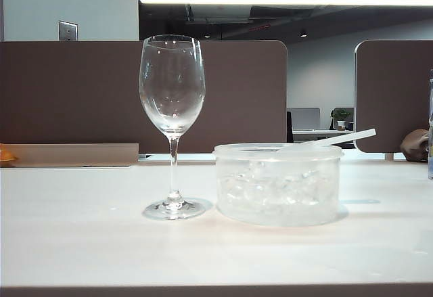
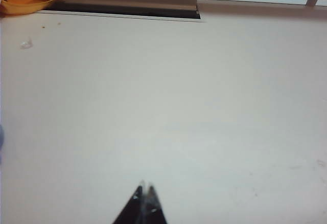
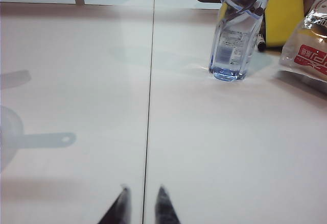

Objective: Pick up an ice shovel filled with ice cubes and pour the ice from the shovel into the glass.

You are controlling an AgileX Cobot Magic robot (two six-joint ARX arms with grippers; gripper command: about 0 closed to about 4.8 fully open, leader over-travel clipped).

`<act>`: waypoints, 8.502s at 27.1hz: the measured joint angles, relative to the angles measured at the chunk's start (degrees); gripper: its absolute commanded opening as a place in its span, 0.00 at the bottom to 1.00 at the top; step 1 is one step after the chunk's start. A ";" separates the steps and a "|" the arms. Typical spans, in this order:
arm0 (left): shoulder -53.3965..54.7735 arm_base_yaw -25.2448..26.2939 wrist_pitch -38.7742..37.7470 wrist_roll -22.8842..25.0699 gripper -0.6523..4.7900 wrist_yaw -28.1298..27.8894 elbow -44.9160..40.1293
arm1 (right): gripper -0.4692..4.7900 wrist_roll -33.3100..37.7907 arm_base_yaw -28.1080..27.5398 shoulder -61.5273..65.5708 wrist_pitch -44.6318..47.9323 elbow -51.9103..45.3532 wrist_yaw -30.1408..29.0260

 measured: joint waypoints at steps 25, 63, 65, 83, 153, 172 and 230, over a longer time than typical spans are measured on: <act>35.67 -32.04 -16.72 -1.86 0.11 6.75 42.29 | 0.23 0.00 0.00 0.00 -0.02 0.00 0.00; 37.86 -37.55 -18.82 -3.65 0.11 4.39 42.27 | 0.23 0.00 0.02 0.00 -0.02 0.00 -0.02; 37.86 -37.57 -18.80 -3.65 0.11 4.31 42.27 | 0.23 0.00 0.00 0.00 0.00 0.00 -0.02; 37.86 -37.59 -18.80 -3.65 0.11 4.28 42.27 | 0.23 0.00 0.02 0.00 -0.02 0.00 -0.02; 37.86 -37.57 -18.80 -3.65 0.11 4.28 42.27 | 0.31 51.12 -0.07 62.62 27.85 30.60 -18.40; 37.88 -37.57 -18.78 -3.65 0.11 4.28 42.27 | 0.40 62.23 1.09 77.31 40.54 27.85 -21.03; 37.92 -37.57 -18.80 -3.65 0.11 4.28 42.27 | 0.09 80.76 12.22 90.03 69.81 19.78 -10.88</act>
